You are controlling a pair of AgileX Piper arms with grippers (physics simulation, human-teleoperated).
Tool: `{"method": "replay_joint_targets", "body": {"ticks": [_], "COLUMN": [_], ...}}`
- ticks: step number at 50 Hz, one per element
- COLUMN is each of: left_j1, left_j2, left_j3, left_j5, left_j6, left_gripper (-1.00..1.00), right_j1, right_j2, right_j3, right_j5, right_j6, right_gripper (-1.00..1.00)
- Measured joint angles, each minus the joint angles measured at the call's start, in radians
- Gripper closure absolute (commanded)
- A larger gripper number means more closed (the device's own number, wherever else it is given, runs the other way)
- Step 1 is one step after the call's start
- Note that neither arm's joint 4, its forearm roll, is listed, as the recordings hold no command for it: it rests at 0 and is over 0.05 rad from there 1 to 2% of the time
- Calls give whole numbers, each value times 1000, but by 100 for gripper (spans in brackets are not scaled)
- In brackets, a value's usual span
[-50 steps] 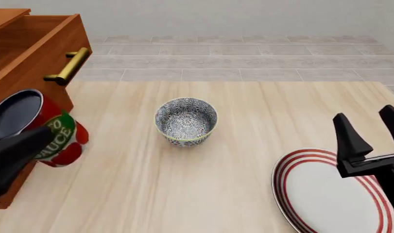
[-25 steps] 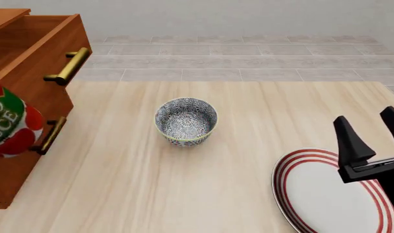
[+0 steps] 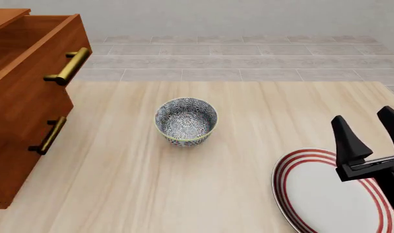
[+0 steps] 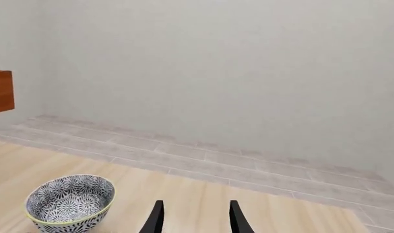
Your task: Put the ketchup in the top drawer of the cabinet.
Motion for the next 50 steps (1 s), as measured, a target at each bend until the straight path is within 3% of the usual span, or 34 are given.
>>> {"method": "replay_joint_targets", "body": {"ticks": [25, 50], "left_j1": [231, 421], "left_j2": [302, 532], "left_j3": [-219, -253], "left_j5": [-15, -117], "left_j6": [-79, -70], "left_gripper": [100, 100], "right_j1": [7, -1], "right_j2": [274, 332], "right_j3": [0, 0], "right_j5": [-256, -308], "right_j6": [0, -31], "right_gripper": [-100, -100]}}
